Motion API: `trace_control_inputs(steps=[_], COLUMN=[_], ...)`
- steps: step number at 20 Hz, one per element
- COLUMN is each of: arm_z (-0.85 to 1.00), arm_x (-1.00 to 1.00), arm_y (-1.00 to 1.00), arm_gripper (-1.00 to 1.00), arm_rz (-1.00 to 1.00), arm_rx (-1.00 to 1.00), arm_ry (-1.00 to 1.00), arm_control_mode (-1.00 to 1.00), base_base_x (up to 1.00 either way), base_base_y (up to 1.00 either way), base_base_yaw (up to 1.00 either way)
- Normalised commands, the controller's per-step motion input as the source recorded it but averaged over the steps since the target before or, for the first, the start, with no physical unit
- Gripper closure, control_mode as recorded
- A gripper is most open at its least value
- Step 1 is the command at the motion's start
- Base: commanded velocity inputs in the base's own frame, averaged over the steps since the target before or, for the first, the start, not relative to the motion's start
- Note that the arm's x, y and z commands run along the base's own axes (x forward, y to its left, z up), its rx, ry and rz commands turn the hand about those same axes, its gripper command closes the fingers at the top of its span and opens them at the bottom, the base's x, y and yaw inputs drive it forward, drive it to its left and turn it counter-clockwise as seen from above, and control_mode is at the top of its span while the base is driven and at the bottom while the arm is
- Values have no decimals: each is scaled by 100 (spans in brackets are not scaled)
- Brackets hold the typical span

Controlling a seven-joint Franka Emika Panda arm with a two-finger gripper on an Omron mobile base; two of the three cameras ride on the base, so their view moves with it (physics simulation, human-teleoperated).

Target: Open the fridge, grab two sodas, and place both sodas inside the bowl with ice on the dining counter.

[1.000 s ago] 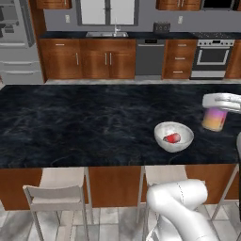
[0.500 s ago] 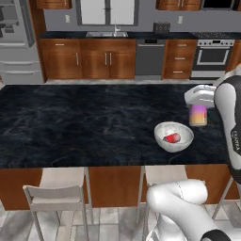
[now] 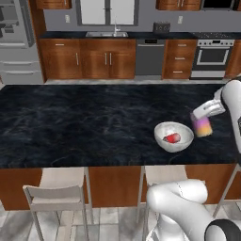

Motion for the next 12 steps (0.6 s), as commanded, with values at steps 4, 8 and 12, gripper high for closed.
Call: trace_control_inputs(steps=[4, 8, 12], arm_z=[-11, -2, -16], arm_x=[0, 7, 18], arm_y=[-25, -15, -3], arm_gripper=[100, 100, 100], arm_rz=[39, 34, 33], arm_rx=[-20, -22, -22], arm_ry=[-15, -1, 2], arm_control_mode=[-100, -100, -100], base_base_x=[0, 0, 0], base_base_y=[0, 0, 0], base_base_yaw=[0, 0, 0])
